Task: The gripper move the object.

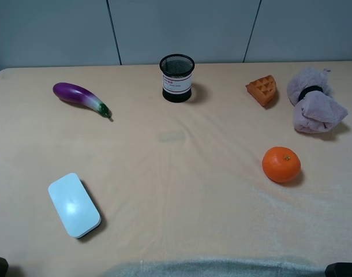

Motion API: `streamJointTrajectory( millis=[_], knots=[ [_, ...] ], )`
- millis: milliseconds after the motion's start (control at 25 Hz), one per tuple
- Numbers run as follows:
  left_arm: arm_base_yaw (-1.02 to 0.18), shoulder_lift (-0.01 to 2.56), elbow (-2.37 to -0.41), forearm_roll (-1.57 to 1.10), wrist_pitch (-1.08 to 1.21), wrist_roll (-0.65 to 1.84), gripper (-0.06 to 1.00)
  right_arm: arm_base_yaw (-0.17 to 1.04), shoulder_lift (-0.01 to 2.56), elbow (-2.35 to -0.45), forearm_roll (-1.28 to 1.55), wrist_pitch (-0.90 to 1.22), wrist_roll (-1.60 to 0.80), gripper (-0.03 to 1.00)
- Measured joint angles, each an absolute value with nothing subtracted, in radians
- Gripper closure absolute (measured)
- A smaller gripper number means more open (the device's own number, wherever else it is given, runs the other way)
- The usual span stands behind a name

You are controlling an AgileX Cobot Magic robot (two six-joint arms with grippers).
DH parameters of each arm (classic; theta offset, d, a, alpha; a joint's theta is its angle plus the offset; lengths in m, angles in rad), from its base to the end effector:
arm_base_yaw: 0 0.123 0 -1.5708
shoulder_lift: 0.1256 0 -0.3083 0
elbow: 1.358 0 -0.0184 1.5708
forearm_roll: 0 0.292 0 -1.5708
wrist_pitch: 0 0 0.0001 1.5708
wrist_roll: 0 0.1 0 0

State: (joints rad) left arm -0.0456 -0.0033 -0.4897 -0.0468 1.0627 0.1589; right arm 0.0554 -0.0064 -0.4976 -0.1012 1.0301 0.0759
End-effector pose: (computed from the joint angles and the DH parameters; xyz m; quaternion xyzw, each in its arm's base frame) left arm 0.0164 -0.0048 0.2897 0.0881 0.8508 0.0060 0.5180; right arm 0.0168 -0.0078 0.2955 0.0099 0.8429 -0.0153 0.5377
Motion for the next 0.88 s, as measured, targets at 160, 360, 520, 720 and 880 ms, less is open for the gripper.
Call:
streamJointTrajectory(
  millis=[160, 360, 520, 720, 880],
  knots=[
    [-0.046, -0.003, -0.490, -0.047, 1.063, 0.159, -0.03, 0.055, -0.006, -0.498, -0.101, 1.029, 0.076, 0.28],
    [-0.046, -0.003, -0.490, -0.047, 1.063, 0.159, -0.03, 0.055, -0.006, -0.498, -0.101, 1.029, 0.077, 0.28],
    [-0.046, -0.003, -0.490, -0.047, 1.063, 0.159, -0.03, 0.055, -0.006, -0.498, -0.101, 1.029, 0.077, 0.28],
    [-0.046, -0.003, -0.490, -0.047, 1.063, 0.159, -0.03, 0.055, -0.006, -0.498, -0.101, 1.028, 0.077, 0.28],
    [-0.046, -0.003, -0.490, -0.047, 1.063, 0.159, -0.03, 0.055, -0.006, -0.498, -0.101, 1.028, 0.077, 0.28]
  ],
)
